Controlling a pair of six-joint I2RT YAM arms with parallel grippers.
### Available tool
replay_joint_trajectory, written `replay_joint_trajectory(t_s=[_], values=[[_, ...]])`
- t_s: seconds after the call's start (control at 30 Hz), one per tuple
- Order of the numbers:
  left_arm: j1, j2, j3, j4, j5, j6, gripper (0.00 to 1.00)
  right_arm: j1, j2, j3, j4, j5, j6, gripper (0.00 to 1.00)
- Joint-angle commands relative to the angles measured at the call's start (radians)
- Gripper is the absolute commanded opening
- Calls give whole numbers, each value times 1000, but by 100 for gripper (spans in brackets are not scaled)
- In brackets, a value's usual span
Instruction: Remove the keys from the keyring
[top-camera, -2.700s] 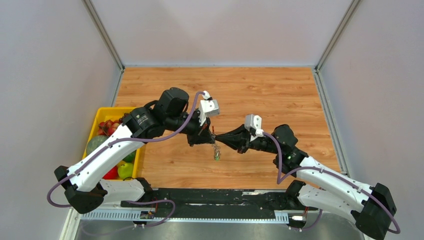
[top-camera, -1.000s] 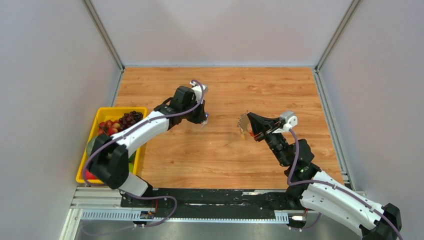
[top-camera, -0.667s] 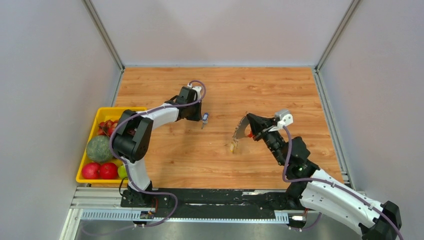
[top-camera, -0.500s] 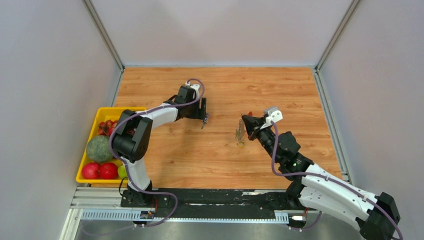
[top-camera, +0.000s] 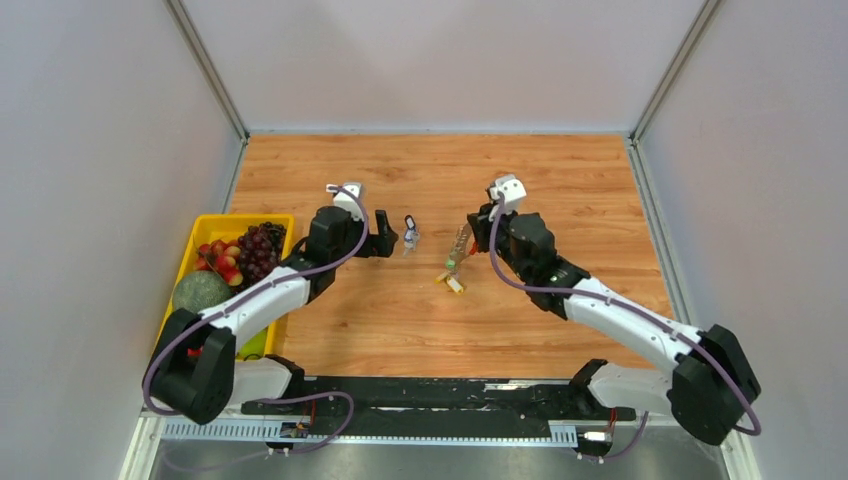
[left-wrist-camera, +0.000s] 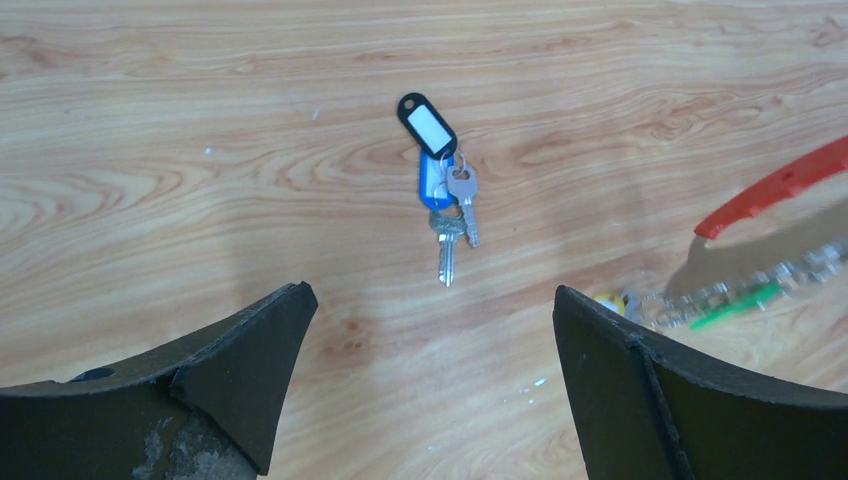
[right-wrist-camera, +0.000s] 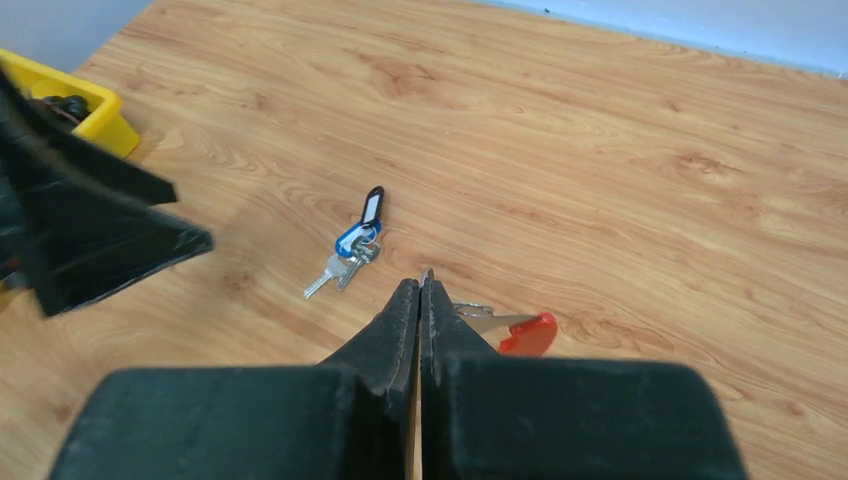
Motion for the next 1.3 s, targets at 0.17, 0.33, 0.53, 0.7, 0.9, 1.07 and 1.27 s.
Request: replay_joint_trajectory(t_s=[0.17, 0.33, 0.53, 0.7, 0.9, 1.07, 1.27], values=[[-1, -250, -258, 264, -271, -135, 100, -174, 370, 276, 16, -76, 78, 0], [0, -255, -297, 298, -282, -118, 100, -257, 574, 411, 13, -102, 100, 0], [-1, -189, -267, 337, -161, -131, 100, -291, 795, 579, -29, -106, 63, 0], [-1, -170, -304, 403, -156, -150, 100, -310, 925, 698, -100, -114, 29, 13], [-1, -112, -276, 398, -126, -136, 100, -316, 869, 647, -153, -84, 77, 61], [-1, -122, -270, 395, -119, -130, 100, -307, 611, 375, 40, -79, 121, 78], [-1, -136, -264, 399, -107, -147, 100, -294, 350, 110, 173, 47, 130, 87]])
